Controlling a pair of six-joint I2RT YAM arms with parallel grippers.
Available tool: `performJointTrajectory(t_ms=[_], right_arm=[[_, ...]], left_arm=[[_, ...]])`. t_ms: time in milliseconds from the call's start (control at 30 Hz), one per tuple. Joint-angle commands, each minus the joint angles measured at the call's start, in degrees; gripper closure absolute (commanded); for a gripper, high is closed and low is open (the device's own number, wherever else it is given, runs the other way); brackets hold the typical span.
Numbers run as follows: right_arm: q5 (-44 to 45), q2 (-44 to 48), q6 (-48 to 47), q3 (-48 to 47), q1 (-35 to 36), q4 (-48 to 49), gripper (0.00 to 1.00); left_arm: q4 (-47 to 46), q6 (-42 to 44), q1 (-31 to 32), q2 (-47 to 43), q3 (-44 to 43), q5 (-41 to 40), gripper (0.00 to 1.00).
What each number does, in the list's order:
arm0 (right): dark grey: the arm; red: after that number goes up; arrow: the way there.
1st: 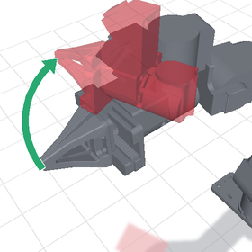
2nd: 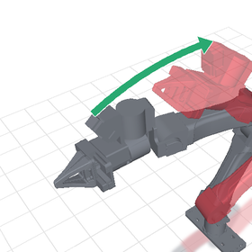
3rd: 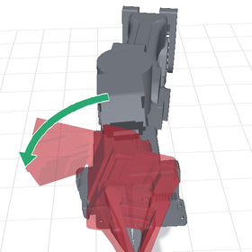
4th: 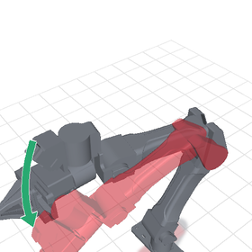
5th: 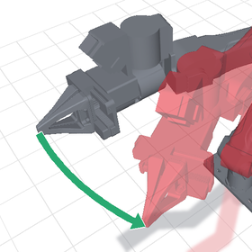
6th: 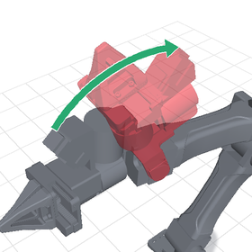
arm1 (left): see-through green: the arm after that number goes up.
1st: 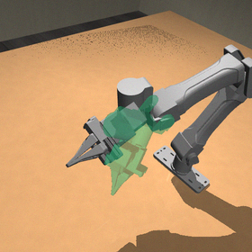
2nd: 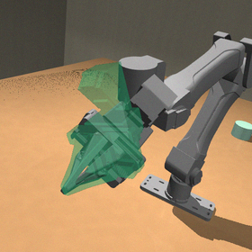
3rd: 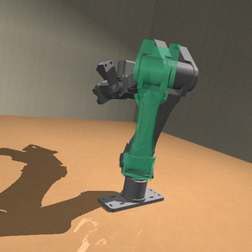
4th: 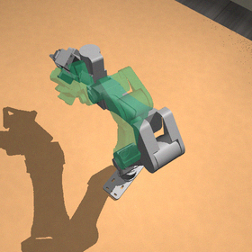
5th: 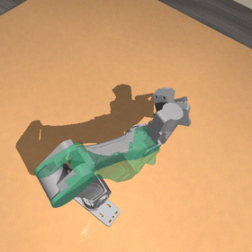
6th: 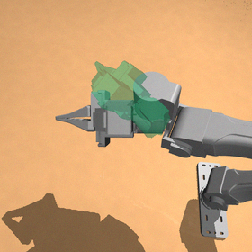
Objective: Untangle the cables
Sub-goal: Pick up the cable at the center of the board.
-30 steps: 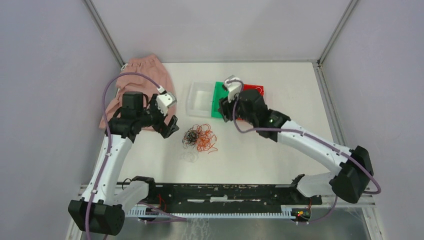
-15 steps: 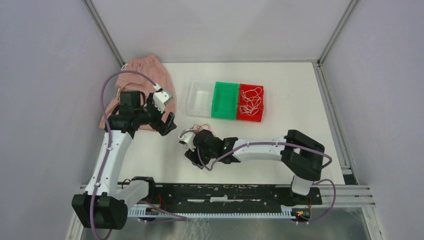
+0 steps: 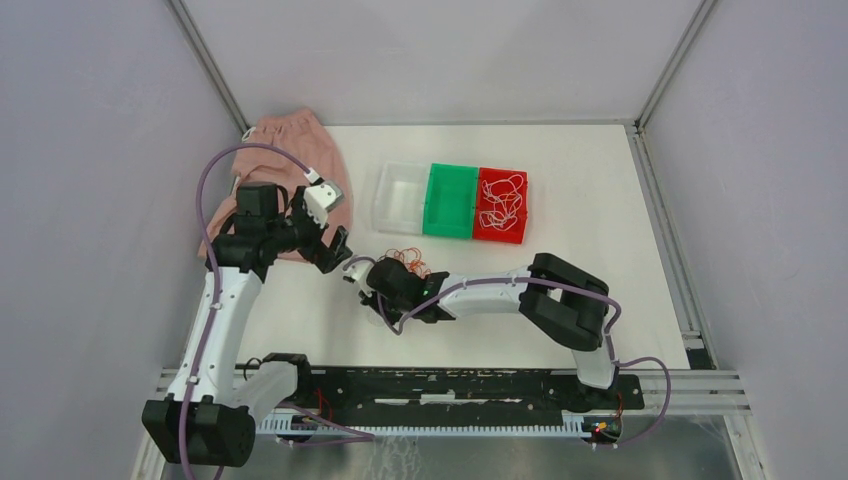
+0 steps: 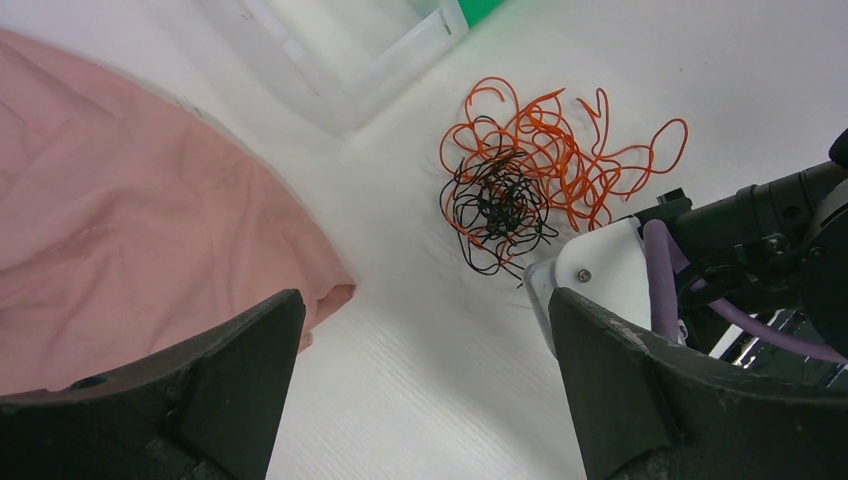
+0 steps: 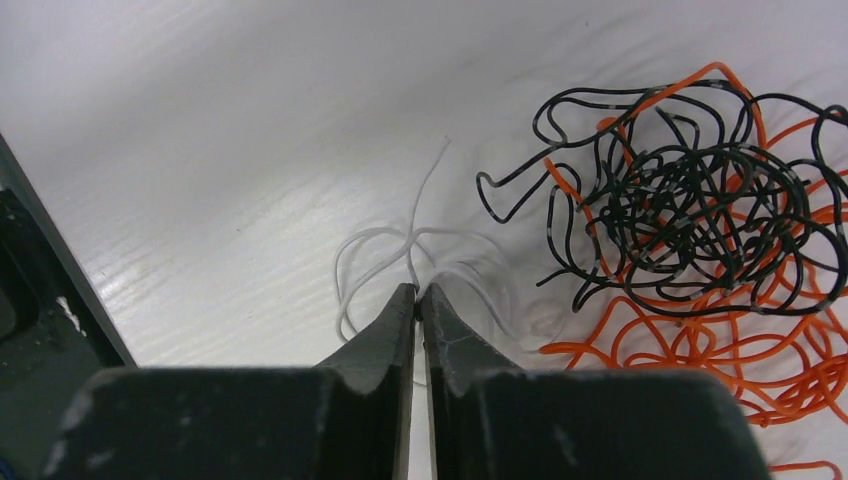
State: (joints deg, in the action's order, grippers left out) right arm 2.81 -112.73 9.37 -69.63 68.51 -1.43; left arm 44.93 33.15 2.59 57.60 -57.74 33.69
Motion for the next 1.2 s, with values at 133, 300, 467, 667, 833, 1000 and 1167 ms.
performJointTrajectory(t_ms=[133,300,467,667,833,1000,1167], right_arm=[[-2.2,11.72,1.92,1.23,-1.46,0.67,1.0],[-10.94,22.02,4.4,4.49,-5.21,1.42,1.0],[-17.84,29.01,7.58,6.4,-9.79,4.06,1.0],[-23.27,32.79,9.76,5.97,-13.44,5.77,1.0],[-28.51,33.95,16.34,5.73,-15.56,12.51,1.0],[-32.08,33.42,22.37,3.28,-16.19,18.78,1.0],[-34.93,33.04,28.02,1.66,-17.36,23.94,1.0]], left_arm=[[-0.1,3.06,-0.3,-2.1,-1.55,3.22,0.01],[0.37,5.8,-0.3,-4.04,-1.07,7.0,0.01],[5.02,11.71,-0.3,-6.07,-1.1,14.23,0.01],[10.5,15.89,-0.21,-8.56,-1.94,22.01,0.01],[10.75,16.03,-0.2,-10.85,-0.5,27.35,0.0],[6.84,11.65,-0.22,-13.48,2.71,30.07,0.01],[1.39,6.88,-0.21,-15.49,3.37,30.27,0.07]])
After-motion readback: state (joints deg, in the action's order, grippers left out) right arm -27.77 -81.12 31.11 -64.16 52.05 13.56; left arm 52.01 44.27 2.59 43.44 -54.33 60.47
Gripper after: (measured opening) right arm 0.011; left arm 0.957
